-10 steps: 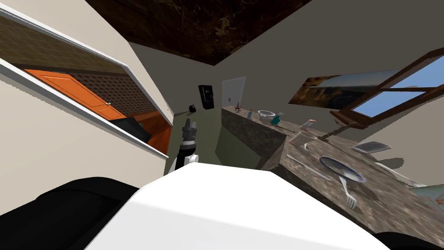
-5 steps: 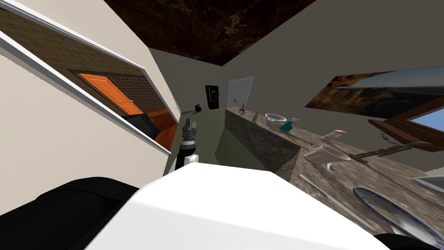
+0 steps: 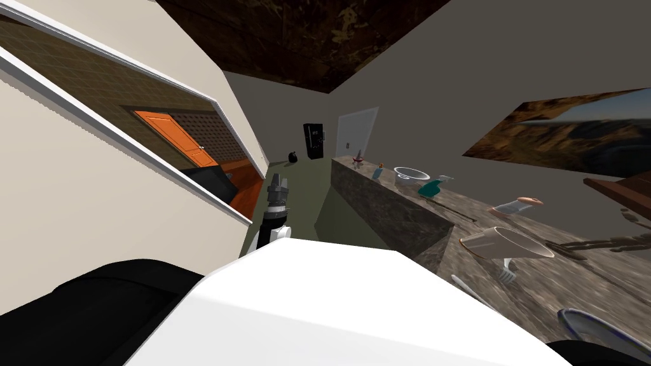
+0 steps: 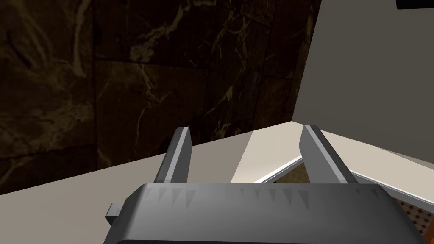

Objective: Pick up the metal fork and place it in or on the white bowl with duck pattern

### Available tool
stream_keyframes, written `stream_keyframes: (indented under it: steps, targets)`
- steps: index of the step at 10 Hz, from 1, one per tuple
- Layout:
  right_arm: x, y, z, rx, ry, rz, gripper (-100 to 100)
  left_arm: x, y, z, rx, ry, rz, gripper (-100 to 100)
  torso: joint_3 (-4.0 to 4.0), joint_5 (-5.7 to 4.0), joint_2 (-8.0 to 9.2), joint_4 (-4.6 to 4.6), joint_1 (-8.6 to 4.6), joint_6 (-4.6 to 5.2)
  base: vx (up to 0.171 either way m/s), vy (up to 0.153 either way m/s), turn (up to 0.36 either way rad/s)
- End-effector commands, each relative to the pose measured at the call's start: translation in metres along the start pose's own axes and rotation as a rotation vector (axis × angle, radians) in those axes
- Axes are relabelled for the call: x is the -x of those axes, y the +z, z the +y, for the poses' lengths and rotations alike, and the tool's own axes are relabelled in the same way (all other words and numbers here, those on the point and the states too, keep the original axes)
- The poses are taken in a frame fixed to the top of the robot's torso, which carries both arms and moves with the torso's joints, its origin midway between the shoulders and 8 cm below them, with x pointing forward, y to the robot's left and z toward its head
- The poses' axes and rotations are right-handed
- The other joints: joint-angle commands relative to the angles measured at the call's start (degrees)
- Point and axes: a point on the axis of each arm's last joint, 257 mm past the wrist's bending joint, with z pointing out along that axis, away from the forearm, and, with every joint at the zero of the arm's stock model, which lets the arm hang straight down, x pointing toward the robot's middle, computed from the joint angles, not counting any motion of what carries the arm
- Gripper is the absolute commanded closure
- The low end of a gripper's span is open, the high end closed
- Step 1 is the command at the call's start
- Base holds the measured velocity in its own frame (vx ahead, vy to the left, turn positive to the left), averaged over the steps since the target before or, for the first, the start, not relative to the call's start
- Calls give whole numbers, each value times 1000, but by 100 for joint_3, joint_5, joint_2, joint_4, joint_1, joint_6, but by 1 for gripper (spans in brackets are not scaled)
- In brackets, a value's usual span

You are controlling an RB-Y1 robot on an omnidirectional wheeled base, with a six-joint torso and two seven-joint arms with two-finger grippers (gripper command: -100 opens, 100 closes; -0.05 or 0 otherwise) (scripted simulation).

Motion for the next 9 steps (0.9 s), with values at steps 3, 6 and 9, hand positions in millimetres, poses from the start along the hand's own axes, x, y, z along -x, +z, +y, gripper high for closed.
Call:
stream_keyframes:
  steps: [3, 6, 9]
  targets:
    - [-18, 13, -1, 0, 10, -2, -100, 0, 0, 0, 0, 0, 0, 0, 2, -1, 4, 1, -2, 1, 15, -32, 32]
    - [-22, 14, -1, 0, 11, -2, 100, 0, 0, 0, 0, 0, 0, 0, 5, 1, 9, 2, 4, 0, 3, -15, 13]
    - [-21, 14, -1, -1, 15, -4, 100, 0, 0, 0, 0, 0, 0, 0, 4, -7, 8, 0, 8, -4, 0, -2, -3]
